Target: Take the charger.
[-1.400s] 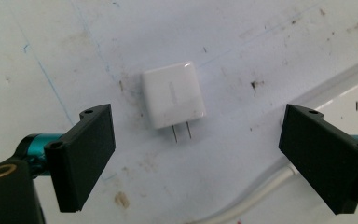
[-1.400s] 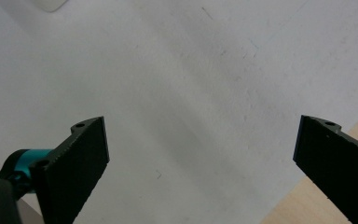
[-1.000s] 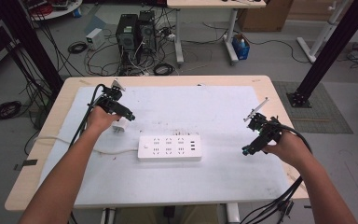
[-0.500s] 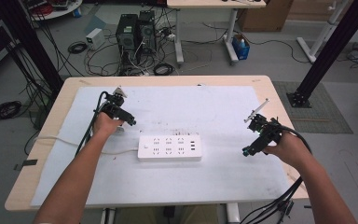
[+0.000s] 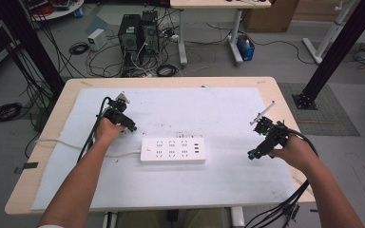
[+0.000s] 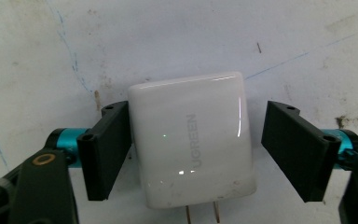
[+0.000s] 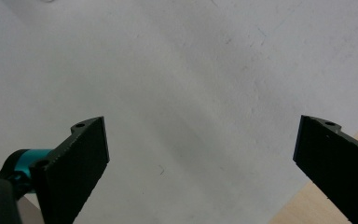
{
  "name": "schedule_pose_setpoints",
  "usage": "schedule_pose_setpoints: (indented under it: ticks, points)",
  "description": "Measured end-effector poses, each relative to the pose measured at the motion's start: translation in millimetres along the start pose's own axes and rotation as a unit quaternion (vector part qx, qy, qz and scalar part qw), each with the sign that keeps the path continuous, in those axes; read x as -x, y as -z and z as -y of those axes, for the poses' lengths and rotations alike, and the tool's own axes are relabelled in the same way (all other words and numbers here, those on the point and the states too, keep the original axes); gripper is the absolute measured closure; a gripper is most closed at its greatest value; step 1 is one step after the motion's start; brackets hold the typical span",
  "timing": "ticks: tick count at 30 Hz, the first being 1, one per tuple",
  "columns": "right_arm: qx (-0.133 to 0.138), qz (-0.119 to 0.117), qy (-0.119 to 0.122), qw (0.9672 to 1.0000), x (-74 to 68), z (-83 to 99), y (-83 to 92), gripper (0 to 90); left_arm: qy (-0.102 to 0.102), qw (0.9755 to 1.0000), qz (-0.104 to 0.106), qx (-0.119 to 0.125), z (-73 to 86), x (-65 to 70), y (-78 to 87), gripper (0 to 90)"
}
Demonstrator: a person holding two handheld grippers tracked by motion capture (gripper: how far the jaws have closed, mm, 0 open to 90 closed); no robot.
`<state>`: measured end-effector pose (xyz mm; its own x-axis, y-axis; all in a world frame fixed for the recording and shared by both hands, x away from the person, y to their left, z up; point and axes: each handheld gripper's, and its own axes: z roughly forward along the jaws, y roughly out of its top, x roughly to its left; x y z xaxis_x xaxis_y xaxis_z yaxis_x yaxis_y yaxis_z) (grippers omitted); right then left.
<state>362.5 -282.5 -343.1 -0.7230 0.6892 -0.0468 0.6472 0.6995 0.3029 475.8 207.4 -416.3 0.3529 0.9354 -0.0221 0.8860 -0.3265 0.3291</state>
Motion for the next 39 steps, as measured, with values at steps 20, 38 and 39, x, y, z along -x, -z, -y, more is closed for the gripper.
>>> schedule_pose_setpoints:
  ticks: [20,38,39]
  points:
    - [-0.006,0.003,-0.002,1.0000,1.1,-1.3,-3.4,2.6,-0.017,0.9997,-0.005,0.018,3.4,-3.4,3.6,42.6]
    - [0.001,0.008,0.000,1.0000,-1.1,-2.5,-1.3,2.6,-0.100,0.9898,0.072,0.071,7.0,-0.4,51.2,42.6]
    - [-0.002,0.010,-0.003,0.9999,-2.6,-2.7,-0.9,2.6,-0.111,0.9879,0.078,0.075,7.5,0.9,56.9,42.6]
